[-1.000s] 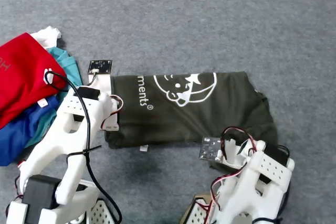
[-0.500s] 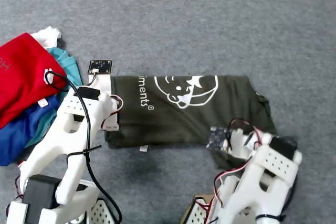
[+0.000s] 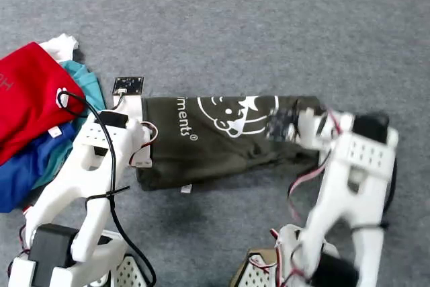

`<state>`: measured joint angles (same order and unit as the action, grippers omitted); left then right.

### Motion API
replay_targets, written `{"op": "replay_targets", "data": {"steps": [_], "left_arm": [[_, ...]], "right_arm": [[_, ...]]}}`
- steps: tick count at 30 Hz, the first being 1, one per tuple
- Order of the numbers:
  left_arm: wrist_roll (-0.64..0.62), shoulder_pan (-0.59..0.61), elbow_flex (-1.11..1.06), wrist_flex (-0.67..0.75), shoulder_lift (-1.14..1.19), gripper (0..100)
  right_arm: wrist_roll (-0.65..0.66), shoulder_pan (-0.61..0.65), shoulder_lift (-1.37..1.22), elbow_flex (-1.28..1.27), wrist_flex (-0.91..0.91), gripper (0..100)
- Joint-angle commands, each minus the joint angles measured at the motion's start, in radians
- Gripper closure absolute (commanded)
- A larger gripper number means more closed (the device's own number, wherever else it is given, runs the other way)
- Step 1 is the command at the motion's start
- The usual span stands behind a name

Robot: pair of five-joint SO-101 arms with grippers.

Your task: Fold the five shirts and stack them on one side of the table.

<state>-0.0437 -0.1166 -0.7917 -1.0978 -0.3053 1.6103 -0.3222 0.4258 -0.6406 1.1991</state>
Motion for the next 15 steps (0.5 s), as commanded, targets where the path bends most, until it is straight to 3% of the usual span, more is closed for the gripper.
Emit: {"op": "replay_targets", "data": {"steps": [1,11,13,15], "left_arm": [[0.002,0.002,0.008,-0.005,-0.030,98],[0.008,0.002,0.008,0.000,-0.028,98],[0.008,0.002,0.008,0.000,-0.030,98],[0.008,0.002,0.008,0.000,-0.030,98]], "right_arm": [[-0.052,0.048,-0.166,0.203,0.006,99.7],[-0.101,0.214,-0.358,0.329,-0.015,99.5],[-0.161,0.225,-0.366,0.329,-0.049,93.8],[-0.267,0.220,-0.364,0.326,-0.097,80.8]]}}
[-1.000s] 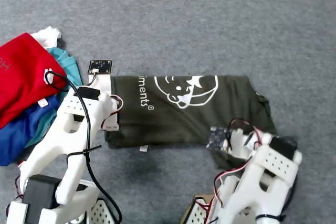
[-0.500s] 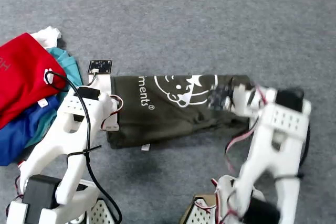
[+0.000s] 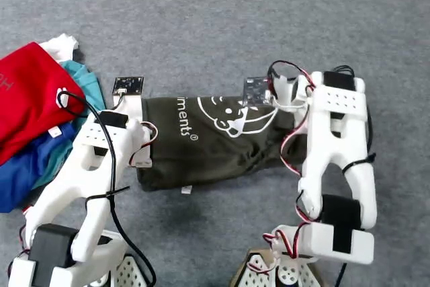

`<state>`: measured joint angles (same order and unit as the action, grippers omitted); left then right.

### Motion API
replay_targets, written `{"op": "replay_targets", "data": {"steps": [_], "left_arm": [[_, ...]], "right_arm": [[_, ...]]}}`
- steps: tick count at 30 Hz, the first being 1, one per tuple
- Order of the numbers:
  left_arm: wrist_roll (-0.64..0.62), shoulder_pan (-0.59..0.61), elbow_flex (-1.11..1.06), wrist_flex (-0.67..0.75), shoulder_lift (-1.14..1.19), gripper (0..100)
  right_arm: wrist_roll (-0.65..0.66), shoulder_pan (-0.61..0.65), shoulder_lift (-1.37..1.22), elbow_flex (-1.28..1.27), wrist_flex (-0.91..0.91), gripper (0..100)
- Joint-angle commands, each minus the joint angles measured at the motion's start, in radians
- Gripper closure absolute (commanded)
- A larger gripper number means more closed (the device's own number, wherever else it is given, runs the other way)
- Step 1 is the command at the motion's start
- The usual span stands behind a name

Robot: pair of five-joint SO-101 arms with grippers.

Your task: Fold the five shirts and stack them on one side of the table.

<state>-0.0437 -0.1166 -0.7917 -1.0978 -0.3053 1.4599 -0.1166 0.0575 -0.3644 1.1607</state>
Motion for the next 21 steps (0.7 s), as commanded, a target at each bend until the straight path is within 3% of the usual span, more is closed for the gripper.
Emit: {"op": "replay_targets", "data": {"steps": [1,3,9,14,21], "left_arm": [[0.008,0.002,0.008,0.000,-0.030,98],[0.008,0.002,0.008,0.000,-0.030,98],[0.008,0.002,0.008,0.000,-0.030,98],[0.008,0.000,0.008,0.000,-0.030,98],[0.005,-0.003,0.080,-0.009,-0.022,98]], "right_arm": [[-0.146,0.013,0.004,0.050,-0.074,76.3],[-0.150,0.013,0.007,0.050,-0.061,73.0],[-0.155,-0.005,0.090,0.035,0.034,77.5],[-0.155,-0.067,0.174,-0.042,0.040,99.8],[-0.239,-0.145,0.090,-0.196,-0.281,99.2]]}}
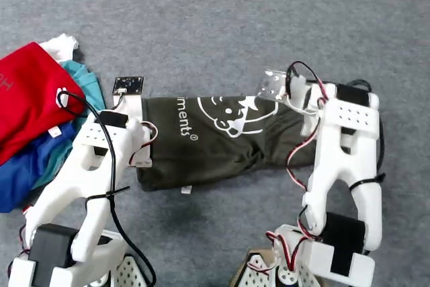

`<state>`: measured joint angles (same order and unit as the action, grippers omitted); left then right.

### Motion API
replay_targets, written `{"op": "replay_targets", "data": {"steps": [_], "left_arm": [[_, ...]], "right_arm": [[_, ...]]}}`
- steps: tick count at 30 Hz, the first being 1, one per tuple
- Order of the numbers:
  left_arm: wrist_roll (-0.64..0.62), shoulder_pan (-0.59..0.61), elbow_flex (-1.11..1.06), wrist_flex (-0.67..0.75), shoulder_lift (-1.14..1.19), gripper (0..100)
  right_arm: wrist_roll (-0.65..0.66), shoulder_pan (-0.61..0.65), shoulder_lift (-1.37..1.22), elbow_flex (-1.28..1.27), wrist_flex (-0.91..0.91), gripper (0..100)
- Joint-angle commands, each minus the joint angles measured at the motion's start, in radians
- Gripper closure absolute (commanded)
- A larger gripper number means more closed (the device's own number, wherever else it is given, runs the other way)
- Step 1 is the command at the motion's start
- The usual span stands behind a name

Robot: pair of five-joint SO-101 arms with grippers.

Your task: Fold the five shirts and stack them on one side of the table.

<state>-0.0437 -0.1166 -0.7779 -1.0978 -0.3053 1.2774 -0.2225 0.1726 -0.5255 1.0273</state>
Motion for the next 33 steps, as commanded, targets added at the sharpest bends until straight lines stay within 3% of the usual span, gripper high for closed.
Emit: {"op": "replay_targets", "data": {"steps": [1,7,11,14,19,26,33], "left_arm": [[0.002,0.000,0.081,-0.009,-0.021,98],[0.003,-0.005,0.158,-0.054,-0.019,98],[0.000,0.003,0.207,-0.072,-0.019,96],[-0.037,0.011,0.236,-0.110,-0.019,88],[-0.143,0.052,0.256,-0.120,-0.019,81],[-0.203,0.140,0.241,-0.114,-0.008,75],[-0.273,0.123,0.282,-0.087,0.216,74]], "right_arm": [[-0.068,-0.042,-0.054,-0.048,-0.181,99.2],[-0.069,-0.038,-0.255,-0.048,-0.221,99.5],[-0.087,-0.074,-0.225,0.022,-0.150,99.6],[-0.210,-0.102,-0.157,0.047,-0.195,99.6],[-0.270,-0.093,0.010,0.044,-0.153,99.6],[-0.489,-0.094,0.202,0.018,-0.158,99.5],[-0.675,-0.159,0.259,-0.007,-0.155,99.5]]}}
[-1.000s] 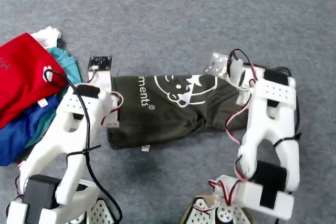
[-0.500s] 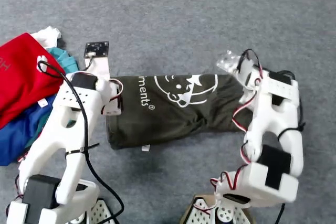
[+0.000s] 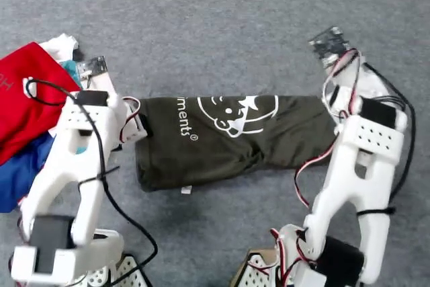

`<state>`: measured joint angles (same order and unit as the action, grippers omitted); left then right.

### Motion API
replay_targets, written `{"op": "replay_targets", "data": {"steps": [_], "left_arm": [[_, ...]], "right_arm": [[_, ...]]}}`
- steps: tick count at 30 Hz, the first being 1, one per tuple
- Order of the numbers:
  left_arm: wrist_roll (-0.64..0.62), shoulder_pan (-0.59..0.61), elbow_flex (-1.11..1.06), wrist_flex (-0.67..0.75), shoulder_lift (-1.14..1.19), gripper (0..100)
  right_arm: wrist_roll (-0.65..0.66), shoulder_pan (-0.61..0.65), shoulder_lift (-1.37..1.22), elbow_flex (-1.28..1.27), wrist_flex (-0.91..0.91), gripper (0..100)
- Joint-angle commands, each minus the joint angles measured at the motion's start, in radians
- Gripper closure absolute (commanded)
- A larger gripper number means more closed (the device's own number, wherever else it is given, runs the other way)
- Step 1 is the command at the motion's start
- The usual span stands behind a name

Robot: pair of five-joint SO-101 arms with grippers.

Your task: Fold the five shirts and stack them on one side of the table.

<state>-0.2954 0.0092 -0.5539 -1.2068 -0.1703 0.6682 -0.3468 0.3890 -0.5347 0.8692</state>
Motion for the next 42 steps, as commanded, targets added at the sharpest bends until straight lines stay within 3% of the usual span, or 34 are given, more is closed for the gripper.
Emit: {"op": "replay_targets", "data": {"steps": [1,12,17,22,28,35,38,42], "left_arm": [[-0.026,0.005,0.071,0.028,0.125,74],[-0.028,0.012,0.255,0.015,0.492,74],[-0.046,-0.028,0.347,-0.043,0.573,82],[0.002,-0.089,0.396,-0.063,0.624,98],[0.025,-0.158,0.459,-0.107,0.627,98],[0.031,-0.290,0.790,-0.379,0.627,98],[0.055,-0.385,0.964,-0.488,0.627,98],[0.071,-0.539,1.106,-0.514,0.636,98]], "right_arm": [[-0.083,-0.044,0.048,0.002,0.003,99.5],[-0.094,-0.047,0.180,-0.067,0.005,99.4],[-0.106,-0.047,0.196,-0.067,0.002,99.3],[-0.183,-0.051,0.193,-0.068,0.000,99.3],[-0.322,-0.048,0.193,-0.061,-0.115,99.3],[-0.680,-0.079,0.193,-0.065,-0.407,99.3],[-0.712,-0.105,0.202,-0.056,-0.474,99.1],[-0.683,-0.202,0.228,0.068,-0.477,97.0]]}}
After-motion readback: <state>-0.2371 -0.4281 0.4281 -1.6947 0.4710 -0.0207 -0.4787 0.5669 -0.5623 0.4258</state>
